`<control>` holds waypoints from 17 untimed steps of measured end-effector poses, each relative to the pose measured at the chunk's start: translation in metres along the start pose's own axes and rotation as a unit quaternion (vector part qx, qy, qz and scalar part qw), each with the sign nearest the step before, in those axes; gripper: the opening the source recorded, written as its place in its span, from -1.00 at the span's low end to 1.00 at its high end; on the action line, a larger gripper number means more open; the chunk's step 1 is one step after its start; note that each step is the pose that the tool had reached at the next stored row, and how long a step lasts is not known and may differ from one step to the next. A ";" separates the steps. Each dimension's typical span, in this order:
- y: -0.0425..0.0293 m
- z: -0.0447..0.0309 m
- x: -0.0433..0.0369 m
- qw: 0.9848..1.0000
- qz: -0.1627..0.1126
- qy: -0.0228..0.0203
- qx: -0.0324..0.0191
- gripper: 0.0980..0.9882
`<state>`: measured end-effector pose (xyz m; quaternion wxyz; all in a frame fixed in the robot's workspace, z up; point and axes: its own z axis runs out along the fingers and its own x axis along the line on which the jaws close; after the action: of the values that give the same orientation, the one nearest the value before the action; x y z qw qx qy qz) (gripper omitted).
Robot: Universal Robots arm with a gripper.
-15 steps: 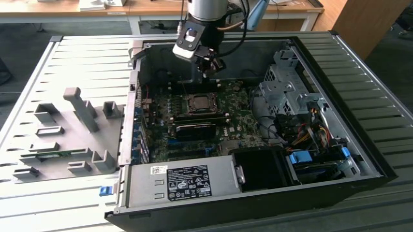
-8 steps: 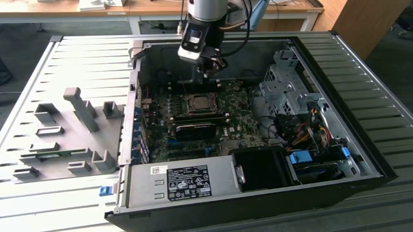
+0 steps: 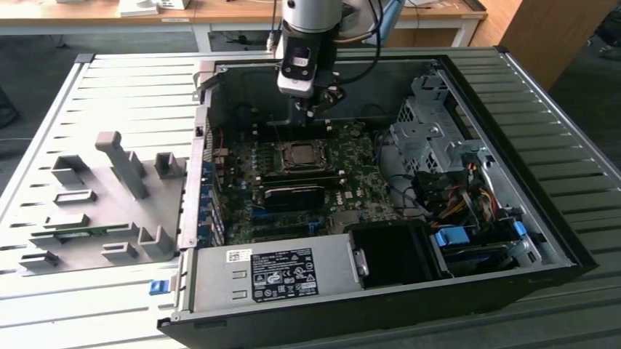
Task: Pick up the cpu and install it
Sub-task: 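Install the first cpu locking lever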
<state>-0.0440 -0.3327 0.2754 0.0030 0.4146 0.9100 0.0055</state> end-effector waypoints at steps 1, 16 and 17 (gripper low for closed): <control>0.0000 0.0000 0.0000 1.000 -0.009 0.000 0.000 -0.98; 0.0000 0.0009 0.0000 0.989 -0.145 0.002 0.000 -0.98; 0.0000 0.0009 0.0000 0.988 -0.154 0.002 0.000 -0.98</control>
<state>-0.0440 -0.3327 0.2745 0.0022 0.2696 0.9629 0.0059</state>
